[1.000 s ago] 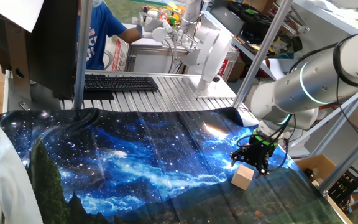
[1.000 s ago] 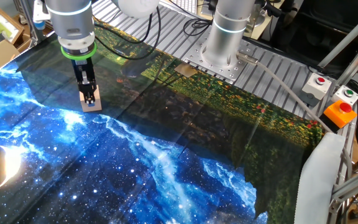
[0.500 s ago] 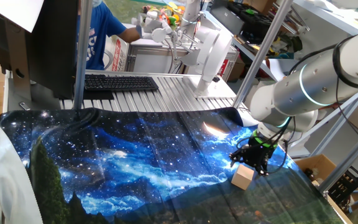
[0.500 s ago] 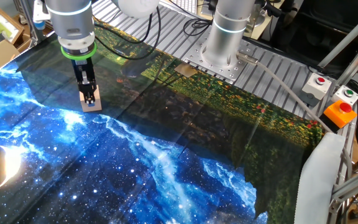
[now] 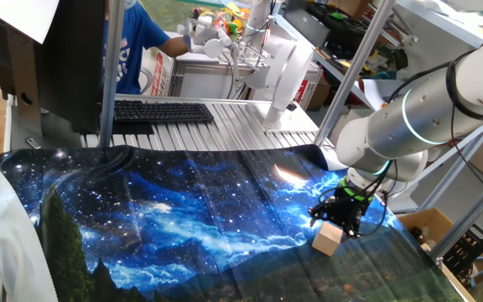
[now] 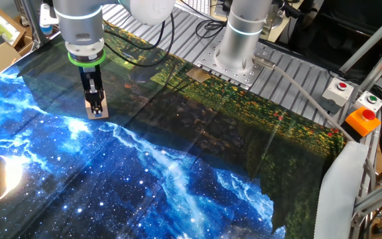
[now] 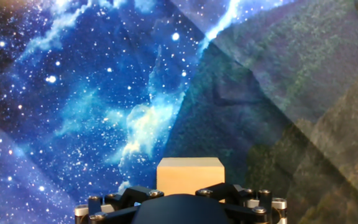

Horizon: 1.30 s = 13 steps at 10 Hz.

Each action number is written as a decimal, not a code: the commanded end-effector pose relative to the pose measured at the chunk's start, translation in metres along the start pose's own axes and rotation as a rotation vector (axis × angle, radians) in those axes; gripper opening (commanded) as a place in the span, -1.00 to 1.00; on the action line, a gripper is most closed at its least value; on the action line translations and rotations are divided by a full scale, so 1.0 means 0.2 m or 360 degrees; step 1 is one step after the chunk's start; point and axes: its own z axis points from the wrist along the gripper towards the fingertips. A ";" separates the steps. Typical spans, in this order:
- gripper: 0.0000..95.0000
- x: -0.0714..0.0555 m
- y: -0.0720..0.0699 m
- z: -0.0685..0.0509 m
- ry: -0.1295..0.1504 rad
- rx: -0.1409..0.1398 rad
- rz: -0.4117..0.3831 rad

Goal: Pick up the small block on the left and move it to the right

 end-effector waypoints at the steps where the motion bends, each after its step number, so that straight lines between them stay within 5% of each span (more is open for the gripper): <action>1: -0.20 -0.01 0.00 0.00 0.0005 -0.0009 0.0005; 3: -1.00 -0.01 -0.01 0.01 0.0011 -0.0027 -0.0005; 10: -1.00 -0.01 -0.01 0.00 0.0012 -0.0032 -0.0059; 13: -1.00 -0.02 0.01 -0.07 0.0026 -0.0035 -0.0102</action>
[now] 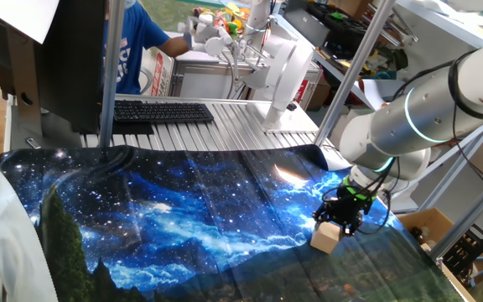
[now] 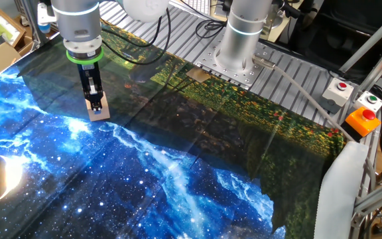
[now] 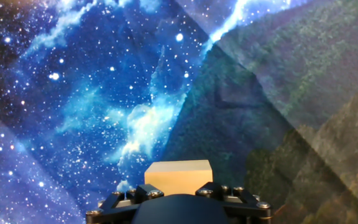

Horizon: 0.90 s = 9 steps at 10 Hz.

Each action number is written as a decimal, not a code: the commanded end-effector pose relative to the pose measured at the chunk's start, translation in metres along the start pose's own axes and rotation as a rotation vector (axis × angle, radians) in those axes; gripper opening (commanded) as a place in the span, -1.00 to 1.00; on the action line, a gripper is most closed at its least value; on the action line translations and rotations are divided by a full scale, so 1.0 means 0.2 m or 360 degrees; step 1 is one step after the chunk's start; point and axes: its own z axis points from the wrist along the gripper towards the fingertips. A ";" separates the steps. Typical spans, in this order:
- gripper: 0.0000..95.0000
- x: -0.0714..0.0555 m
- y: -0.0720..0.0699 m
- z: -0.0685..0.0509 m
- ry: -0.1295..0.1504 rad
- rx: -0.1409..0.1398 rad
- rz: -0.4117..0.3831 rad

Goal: Pick up the small block on the left and move it to the right

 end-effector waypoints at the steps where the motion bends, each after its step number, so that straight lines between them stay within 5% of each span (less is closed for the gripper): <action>1: -1.00 -0.01 0.01 -0.07 0.0028 -0.0003 -0.0021; 9: -1.00 0.02 0.03 -0.31 0.0126 0.0131 -0.0154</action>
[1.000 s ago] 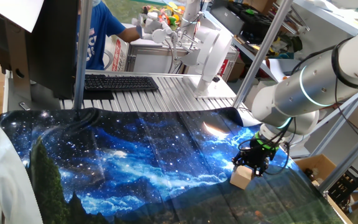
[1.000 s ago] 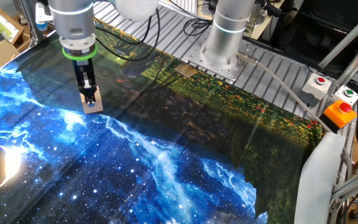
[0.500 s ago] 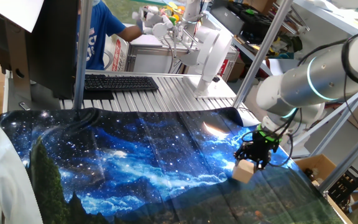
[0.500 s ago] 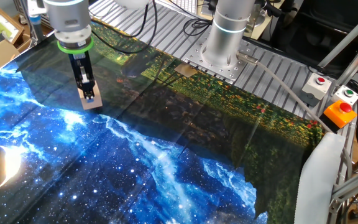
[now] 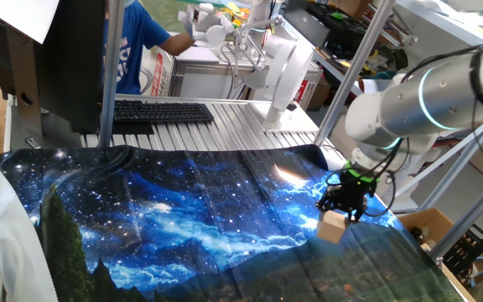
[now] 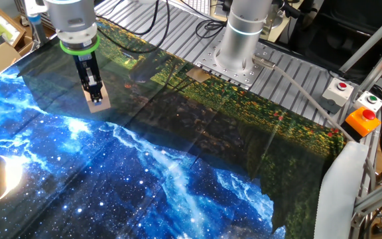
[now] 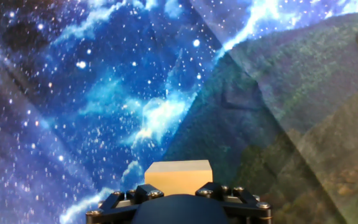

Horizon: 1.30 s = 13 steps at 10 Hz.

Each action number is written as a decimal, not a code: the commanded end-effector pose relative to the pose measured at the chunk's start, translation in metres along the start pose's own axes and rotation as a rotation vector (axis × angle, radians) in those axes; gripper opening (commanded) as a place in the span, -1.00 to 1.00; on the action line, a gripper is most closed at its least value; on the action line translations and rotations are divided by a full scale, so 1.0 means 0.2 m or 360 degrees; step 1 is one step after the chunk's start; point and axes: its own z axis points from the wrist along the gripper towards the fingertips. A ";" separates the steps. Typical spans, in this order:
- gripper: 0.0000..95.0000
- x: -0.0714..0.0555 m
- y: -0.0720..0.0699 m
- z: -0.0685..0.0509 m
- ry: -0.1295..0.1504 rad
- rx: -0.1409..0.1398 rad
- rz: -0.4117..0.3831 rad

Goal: Pick up the small block on the left and move it to the right

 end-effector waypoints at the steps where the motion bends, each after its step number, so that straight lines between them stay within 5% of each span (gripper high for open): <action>1: -1.00 -0.02 0.00 -0.07 0.0051 0.0025 -0.0036; 4: -1.00 -0.02 -0.02 -0.13 0.0038 0.0049 -0.0051; 8: -1.00 0.02 0.00 -0.31 0.0080 0.0101 -0.0059; 13: -1.00 0.02 0.02 -0.31 0.0064 0.0083 -0.0090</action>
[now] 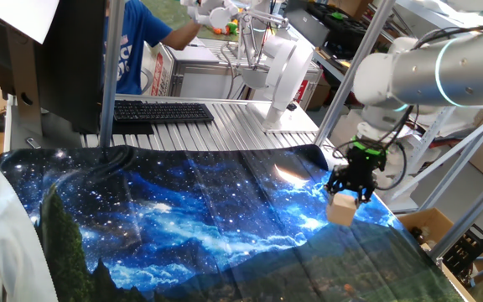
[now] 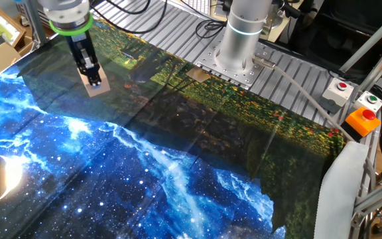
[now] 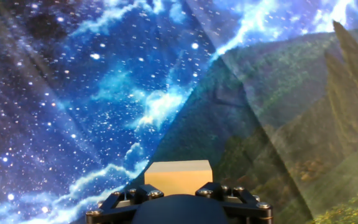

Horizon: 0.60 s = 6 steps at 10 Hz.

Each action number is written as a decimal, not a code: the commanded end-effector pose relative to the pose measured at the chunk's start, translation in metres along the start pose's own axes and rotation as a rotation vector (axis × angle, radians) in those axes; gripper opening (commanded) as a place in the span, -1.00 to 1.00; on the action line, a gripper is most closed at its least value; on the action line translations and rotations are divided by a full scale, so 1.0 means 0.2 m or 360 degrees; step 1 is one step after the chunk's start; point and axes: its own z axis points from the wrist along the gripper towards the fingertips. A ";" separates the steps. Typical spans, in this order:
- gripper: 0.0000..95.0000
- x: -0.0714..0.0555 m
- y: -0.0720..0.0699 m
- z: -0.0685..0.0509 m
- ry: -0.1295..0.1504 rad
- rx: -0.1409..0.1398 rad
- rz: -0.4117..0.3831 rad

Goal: Pick up the small block on the left and move it to the right

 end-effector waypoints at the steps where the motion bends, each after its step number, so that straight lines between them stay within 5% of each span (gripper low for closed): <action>1: -1.00 0.01 0.00 0.00 0.0004 -0.0014 0.0001; 6: -1.00 0.00 0.03 0.02 -0.0020 -0.0035 0.0003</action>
